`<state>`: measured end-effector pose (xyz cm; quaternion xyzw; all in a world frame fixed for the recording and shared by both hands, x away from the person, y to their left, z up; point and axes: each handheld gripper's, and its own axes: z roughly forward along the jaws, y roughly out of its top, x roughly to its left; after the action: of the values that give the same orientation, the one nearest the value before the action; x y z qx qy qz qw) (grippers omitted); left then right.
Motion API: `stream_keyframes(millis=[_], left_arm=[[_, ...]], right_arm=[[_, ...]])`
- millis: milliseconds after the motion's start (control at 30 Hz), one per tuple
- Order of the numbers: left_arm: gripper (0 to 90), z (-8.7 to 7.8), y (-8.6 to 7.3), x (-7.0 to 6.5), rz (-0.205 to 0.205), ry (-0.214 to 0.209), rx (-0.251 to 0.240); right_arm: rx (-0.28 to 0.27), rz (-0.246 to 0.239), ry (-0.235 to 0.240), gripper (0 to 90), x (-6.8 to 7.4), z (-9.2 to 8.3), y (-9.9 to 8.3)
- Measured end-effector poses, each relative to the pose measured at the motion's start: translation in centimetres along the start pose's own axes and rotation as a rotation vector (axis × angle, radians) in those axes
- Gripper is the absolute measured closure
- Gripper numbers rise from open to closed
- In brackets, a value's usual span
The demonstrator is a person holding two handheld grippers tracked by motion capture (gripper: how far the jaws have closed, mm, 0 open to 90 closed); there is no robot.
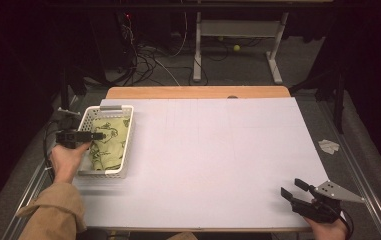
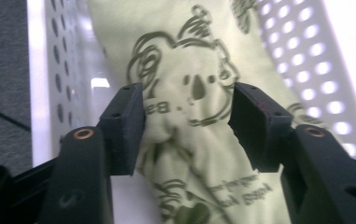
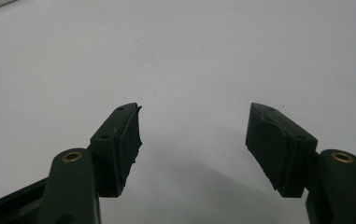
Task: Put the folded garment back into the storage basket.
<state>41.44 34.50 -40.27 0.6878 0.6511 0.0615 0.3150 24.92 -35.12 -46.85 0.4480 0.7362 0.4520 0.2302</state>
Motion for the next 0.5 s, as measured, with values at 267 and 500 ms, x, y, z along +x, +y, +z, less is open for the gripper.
stream_keyframes(millis=[267,500], left_arm=[[37.5,-1.2,-0.4,-1.0,0.038,-0.036,-0.055],[36.9,-2.0,-0.8,-2.2,0.081,-0.061,-0.084]], right_arm=[[0.0,0.001,0.0,36.1,0.0,0.0,0.0],[-0.003,0.001,-0.003,36.1,0.0,0.0,0.0]])
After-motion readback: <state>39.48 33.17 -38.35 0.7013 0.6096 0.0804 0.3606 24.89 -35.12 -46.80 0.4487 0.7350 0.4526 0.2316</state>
